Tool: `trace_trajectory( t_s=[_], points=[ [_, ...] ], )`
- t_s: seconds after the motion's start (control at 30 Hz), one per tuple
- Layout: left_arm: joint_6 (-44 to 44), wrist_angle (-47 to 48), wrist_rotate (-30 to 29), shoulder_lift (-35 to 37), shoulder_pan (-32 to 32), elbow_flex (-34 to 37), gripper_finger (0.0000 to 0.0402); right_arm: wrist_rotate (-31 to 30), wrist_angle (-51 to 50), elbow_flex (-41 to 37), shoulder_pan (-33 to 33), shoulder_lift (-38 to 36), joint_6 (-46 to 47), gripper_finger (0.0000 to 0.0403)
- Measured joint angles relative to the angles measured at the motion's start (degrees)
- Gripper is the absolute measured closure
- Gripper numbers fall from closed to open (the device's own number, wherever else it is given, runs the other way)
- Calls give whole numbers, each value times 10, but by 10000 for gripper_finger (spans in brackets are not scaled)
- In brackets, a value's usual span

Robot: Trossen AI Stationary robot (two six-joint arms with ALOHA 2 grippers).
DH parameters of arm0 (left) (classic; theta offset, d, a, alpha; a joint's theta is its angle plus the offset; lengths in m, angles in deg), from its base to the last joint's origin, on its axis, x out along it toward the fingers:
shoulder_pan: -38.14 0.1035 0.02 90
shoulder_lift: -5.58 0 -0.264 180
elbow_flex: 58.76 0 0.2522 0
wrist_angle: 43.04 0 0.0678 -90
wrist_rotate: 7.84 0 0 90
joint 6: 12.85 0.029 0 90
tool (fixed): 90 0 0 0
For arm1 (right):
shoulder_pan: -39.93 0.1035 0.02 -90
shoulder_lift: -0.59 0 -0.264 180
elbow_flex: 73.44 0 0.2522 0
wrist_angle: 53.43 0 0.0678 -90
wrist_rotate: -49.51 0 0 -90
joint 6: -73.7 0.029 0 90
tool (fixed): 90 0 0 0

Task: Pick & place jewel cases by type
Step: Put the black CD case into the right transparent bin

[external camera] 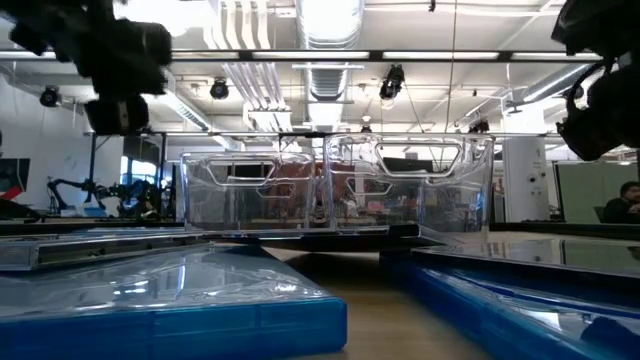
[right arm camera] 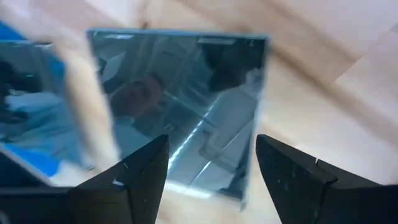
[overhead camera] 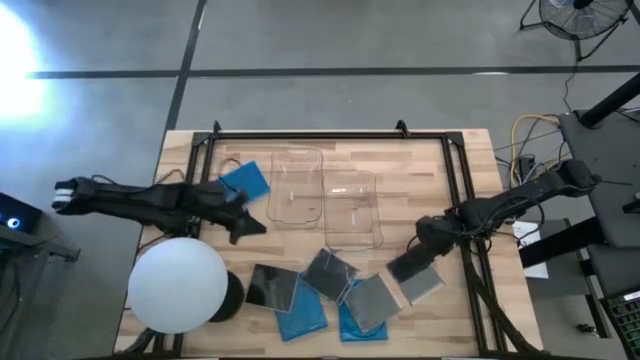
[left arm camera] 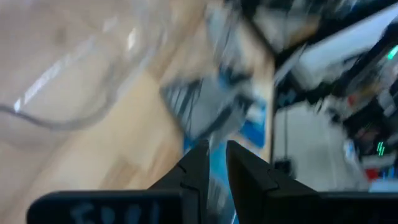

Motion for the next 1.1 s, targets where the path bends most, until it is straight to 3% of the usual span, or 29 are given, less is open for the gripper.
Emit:
trace_trajectory(
  t_s=[0.23, 0.6, 0.87, 1.1],
  points=[
    [45, -5, 20, -92, -41, -17, 365, 1, 60, 36, 0, 9, 39, 167],
    [127, -13, -36, -224, -103, -71, 365, -12, 127, 72, 47, 116, 40, 165],
    [238, -17, -95, -308, -124, -134, 365, -136, 211, 125, 94, 197, 96, 170],
    [312, -7, -115, -387, -124, -184, 365, -149, 284, 185, 96, 318, 85, 174]
  ],
)
